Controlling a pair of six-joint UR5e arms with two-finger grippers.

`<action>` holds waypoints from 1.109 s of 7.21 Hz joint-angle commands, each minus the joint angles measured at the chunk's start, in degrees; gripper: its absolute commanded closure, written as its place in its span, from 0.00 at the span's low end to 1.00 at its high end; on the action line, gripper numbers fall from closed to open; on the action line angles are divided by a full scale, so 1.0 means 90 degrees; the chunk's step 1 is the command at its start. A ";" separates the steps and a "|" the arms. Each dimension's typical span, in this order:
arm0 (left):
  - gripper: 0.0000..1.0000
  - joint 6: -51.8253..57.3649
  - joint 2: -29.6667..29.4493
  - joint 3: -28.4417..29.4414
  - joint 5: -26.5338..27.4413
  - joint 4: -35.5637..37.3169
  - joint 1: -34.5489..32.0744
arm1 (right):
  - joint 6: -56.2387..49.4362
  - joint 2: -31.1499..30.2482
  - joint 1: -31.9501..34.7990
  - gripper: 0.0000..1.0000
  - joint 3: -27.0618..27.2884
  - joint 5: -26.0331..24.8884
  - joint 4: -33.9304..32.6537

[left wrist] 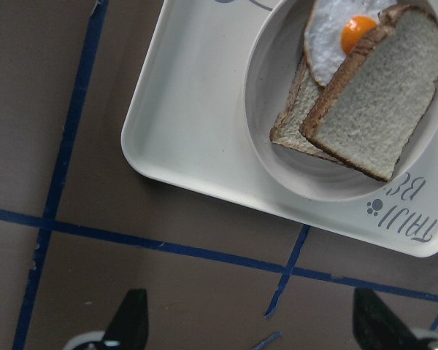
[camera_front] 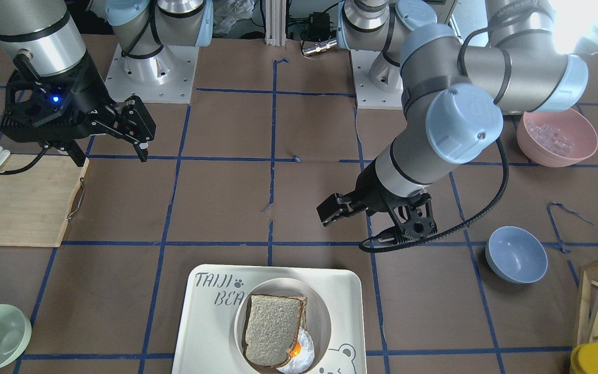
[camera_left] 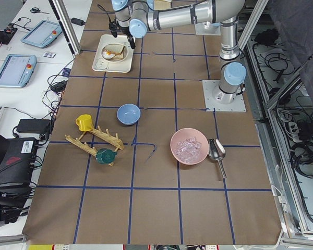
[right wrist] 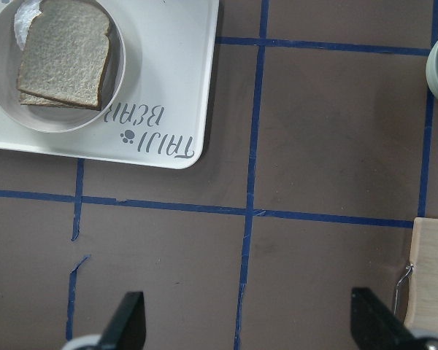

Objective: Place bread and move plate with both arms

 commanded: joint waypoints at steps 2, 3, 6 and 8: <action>0.00 0.0609 0.1490 -0.0136 0.0822 -0.1420 -0.0014 | 0.0016 -0.0004 0.0001 0.00 -0.0005 -0.0002 -0.0015; 0.00 0.1290 0.1737 -0.0437 0.1030 -0.1509 -0.0014 | 0.0064 -0.0033 0.0001 0.00 -0.0005 -0.0002 -0.0025; 0.00 0.2640 0.2120 -0.0850 0.1559 -0.0559 0.0132 | 0.0065 -0.0023 0.0001 0.00 -0.0005 -0.0002 -0.0015; 0.00 0.2596 0.2032 -0.0850 0.1569 -0.0046 0.0133 | 0.0075 -0.0023 0.0001 0.00 -0.0014 -0.0022 -0.0006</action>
